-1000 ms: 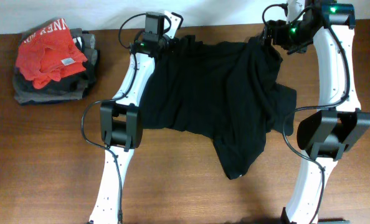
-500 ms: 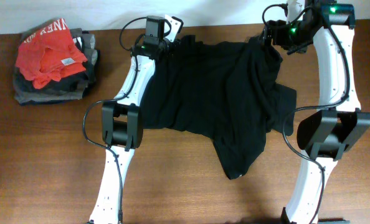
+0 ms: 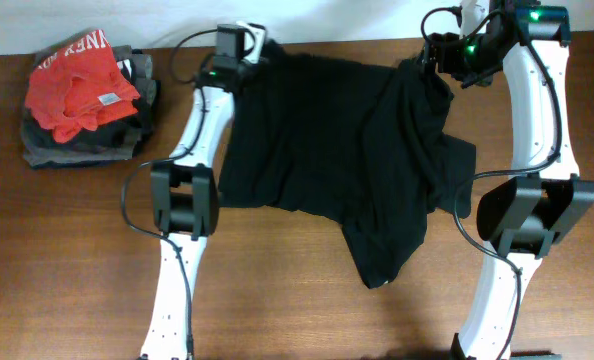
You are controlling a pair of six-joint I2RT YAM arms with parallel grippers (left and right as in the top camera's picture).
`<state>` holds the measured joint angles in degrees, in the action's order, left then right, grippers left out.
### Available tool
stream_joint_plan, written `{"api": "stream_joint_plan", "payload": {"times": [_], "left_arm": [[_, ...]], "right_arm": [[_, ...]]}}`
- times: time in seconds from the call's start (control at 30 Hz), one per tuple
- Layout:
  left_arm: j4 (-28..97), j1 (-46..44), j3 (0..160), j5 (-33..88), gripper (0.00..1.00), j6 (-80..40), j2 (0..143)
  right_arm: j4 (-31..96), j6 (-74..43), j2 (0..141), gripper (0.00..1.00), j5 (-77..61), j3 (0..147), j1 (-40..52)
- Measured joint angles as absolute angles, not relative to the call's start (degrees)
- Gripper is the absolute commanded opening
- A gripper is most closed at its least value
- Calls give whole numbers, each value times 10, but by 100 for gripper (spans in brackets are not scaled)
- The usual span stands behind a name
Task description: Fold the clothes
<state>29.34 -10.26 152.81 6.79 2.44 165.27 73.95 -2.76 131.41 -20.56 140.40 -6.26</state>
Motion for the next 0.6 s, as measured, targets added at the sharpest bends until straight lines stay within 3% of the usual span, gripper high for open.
{"api": "stream_joint_plan", "payload": {"times": [0.13,0.2,0.3,0.33,0.6], "left_arm": [[299,-69,1529,63,3,-3,1653],[305,-54,1530,60,14,-12,1653],[313,-40,1531,55,84,-20,1653],[317,-38,1531,53,97,-22,1653],[452,-46,1593,53,99,-29,1656]], "right_arm": [[740,-27,1314,88,-207,1404,-63],[740,-27,1314,88,-207,1404,-63],[740,-27,1314,89,-207,1404,-63],[740,-28,1314,89,-207,1404,-63],[750,-27,1314,90,-206,1404,-63]]}}
